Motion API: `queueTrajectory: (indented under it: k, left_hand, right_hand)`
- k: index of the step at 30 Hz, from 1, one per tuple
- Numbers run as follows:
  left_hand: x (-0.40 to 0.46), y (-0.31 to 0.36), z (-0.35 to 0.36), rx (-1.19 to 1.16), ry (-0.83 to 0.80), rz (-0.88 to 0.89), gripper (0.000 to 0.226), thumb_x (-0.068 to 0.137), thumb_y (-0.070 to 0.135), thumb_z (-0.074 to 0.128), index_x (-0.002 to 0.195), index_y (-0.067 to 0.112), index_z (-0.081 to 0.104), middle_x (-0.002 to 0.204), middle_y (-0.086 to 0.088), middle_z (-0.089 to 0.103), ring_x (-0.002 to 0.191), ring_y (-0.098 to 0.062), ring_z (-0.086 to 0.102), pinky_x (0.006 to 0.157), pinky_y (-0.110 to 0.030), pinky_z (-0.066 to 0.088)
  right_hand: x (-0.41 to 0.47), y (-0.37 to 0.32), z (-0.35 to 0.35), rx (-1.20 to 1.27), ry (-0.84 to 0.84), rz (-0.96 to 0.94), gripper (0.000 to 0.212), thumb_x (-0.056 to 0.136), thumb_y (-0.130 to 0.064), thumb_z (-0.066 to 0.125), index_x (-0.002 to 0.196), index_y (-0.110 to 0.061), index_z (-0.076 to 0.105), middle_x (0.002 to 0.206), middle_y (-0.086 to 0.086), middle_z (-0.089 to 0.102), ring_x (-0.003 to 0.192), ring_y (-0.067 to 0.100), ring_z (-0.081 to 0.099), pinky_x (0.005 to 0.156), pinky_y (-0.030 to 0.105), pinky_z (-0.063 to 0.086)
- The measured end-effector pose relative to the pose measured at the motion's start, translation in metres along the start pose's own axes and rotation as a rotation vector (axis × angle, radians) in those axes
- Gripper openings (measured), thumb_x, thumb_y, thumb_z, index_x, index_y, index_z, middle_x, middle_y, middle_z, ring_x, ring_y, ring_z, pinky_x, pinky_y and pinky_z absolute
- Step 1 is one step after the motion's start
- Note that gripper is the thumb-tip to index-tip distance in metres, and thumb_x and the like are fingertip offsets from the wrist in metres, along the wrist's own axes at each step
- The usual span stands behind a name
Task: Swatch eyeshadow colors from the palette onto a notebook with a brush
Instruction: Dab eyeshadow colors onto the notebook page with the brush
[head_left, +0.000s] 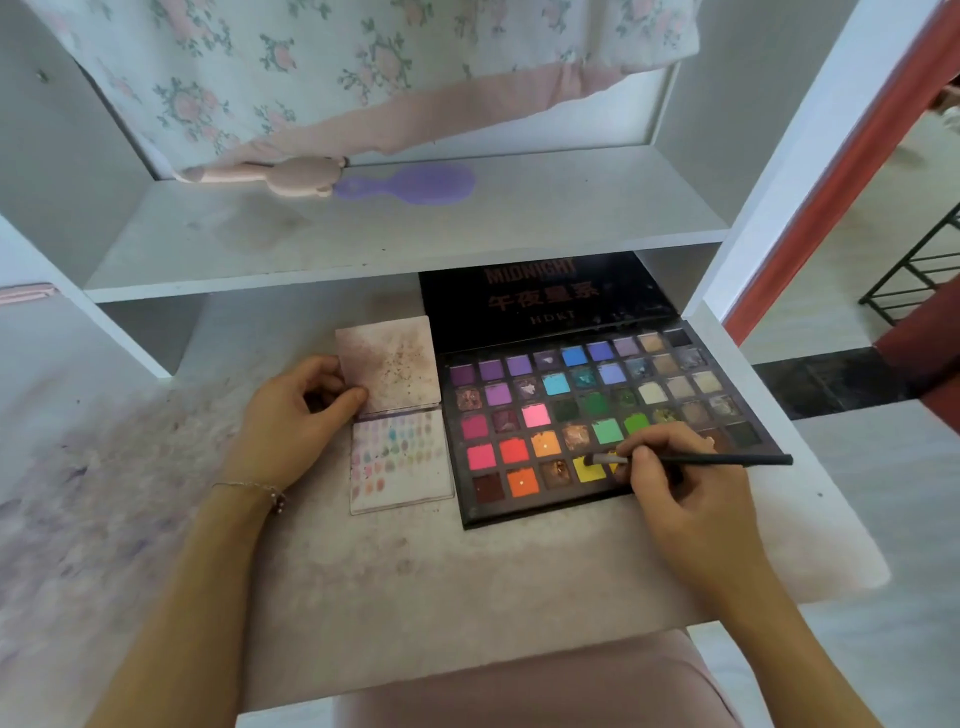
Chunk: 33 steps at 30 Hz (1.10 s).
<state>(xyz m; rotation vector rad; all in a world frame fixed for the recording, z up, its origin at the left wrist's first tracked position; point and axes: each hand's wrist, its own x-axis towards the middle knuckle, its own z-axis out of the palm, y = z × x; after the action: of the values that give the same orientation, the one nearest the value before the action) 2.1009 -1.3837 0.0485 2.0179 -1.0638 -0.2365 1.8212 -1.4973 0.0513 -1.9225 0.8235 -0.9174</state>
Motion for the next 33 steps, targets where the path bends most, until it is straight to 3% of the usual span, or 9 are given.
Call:
queueTrajectory:
  k: [3,14,16,20,22,25,29,33]
  left_hand:
    - [0.000,-0.001,0.000,-0.005,0.012,0.005,0.018,0.079,0.010,0.067,0.088,0.022,0.057,0.073,0.013,0.058,0.069,-0.009,0.055,0.066,-0.015,0.039]
    - [0.000,-0.002,0.002,-0.006,0.023,-0.012,0.018,0.079,0.010,0.068,0.090,0.019,0.058,0.075,0.012,0.058,0.072,-0.005,0.055,0.061,0.002,0.036]
    - [0.000,-0.002,0.002,-0.005,0.020,-0.012,0.017,0.079,0.011,0.068,0.090,0.020,0.057,0.075,0.013,0.058,0.072,-0.004,0.055,0.063,-0.002,0.038]
    - [0.000,-0.003,0.001,-0.002,0.008,-0.021,0.016,0.079,0.013,0.067,0.091,0.020,0.058,0.075,0.012,0.059,0.072,-0.006,0.055,0.066,-0.012,0.037]
    - [0.000,-0.002,0.001,-0.002,0.005,-0.018,0.016,0.079,0.013,0.067,0.091,0.020,0.058,0.075,0.011,0.059,0.072,-0.007,0.055,0.066,-0.013,0.038]
    - [0.000,-0.001,0.001,-0.004,-0.005,-0.017,0.016,0.080,0.013,0.066,0.091,0.022,0.058,0.076,0.010,0.060,0.073,-0.010,0.056,0.066,-0.014,0.039]
    - [0.000,-0.002,0.002,0.002,-0.001,-0.028,0.016,0.081,0.015,0.066,0.092,0.020,0.057,0.077,0.009,0.058,0.074,-0.011,0.055,0.066,-0.014,0.038]
    - [0.000,-0.004,0.001,0.006,-0.012,-0.012,0.014,0.081,0.016,0.066,0.090,0.023,0.058,0.077,0.008,0.060,0.074,-0.011,0.057,0.066,-0.017,0.041]
  right_hand:
    - [-0.001,0.002,0.000,-0.041,-0.009,-0.001,0.032,0.086,-0.001,0.053,0.073,-0.031,0.055,0.081,-0.014,0.062,0.069,0.004,0.061,0.053,0.009,0.046]
    - [0.001,-0.002,0.000,-0.021,-0.004,0.014,0.018,0.078,-0.018,0.046,0.070,-0.032,0.052,0.073,-0.013,0.063,0.069,0.002,0.060,0.051,0.005,0.042]
    - [0.000,-0.002,-0.001,-0.006,0.011,0.022,0.017,0.078,-0.017,0.045,0.070,-0.031,0.052,0.077,-0.012,0.062,0.067,0.003,0.060,0.049,0.006,0.041]
    - [0.001,-0.004,0.001,0.018,0.037,0.010,0.016,0.079,-0.017,0.046,0.072,-0.029,0.054,0.060,0.000,0.059,0.061,0.011,0.057,0.047,0.016,0.044]
    - [0.002,-0.009,0.007,0.055,0.026,0.010,0.016,0.079,-0.017,0.046,0.073,-0.027,0.055,0.067,0.003,0.059,0.060,0.014,0.055,0.049,0.021,0.044]
    - [0.005,-0.018,0.022,0.106,-0.018,-0.015,0.015,0.080,-0.015,0.046,0.074,-0.026,0.055,0.078,0.001,0.059,0.058,0.016,0.053,0.049,0.021,0.042]
    - [0.012,-0.031,0.050,0.209,-0.152,0.020,0.011,0.081,-0.018,0.053,0.079,-0.030,0.053,0.076,-0.007,0.061,0.061,0.011,0.058,0.053,0.021,0.049]
    - [0.018,-0.041,0.077,0.164,-0.252,-0.025,0.020,0.086,-0.015,0.058,0.078,-0.033,0.052,0.077,-0.008,0.061,0.065,0.004,0.058,0.054,0.013,0.047]
